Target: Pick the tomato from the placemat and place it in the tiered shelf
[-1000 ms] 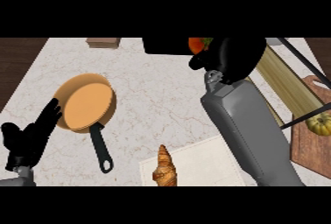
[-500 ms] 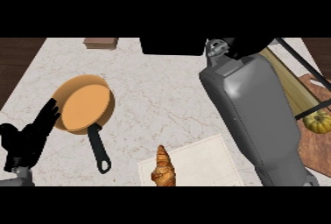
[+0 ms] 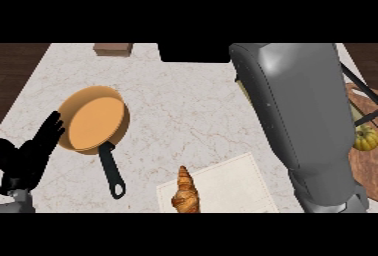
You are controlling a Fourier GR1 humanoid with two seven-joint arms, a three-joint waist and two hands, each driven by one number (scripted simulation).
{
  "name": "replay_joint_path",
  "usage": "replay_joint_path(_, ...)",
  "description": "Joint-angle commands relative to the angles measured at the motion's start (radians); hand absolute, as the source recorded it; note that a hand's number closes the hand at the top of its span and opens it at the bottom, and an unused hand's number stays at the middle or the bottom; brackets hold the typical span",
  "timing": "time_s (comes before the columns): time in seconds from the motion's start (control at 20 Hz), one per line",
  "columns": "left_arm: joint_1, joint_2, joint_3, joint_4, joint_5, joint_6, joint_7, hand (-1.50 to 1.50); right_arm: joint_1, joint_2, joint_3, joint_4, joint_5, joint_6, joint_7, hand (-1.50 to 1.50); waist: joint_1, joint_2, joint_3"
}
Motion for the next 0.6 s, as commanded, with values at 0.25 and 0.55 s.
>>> replay_joint_path(0.25, 0.01, -0.014, -0.002, -0.02, -0.016, 0.022, -0.001, 0.0, -0.053, 0.007, -0.129, 0.062, 0.117, 0.146, 0.173, 1.5, -0.015, 0.006, 0.002)
replay_joint_path(0.55, 0.03, 0.008, 0.023, -0.037, 0.013, -0.01, 0.013, 0.0, 0.024, -0.036, -0.218, 0.037, 0.153, 0.129, 0.051, 1.5, -0.017, 0.008, 0.003)
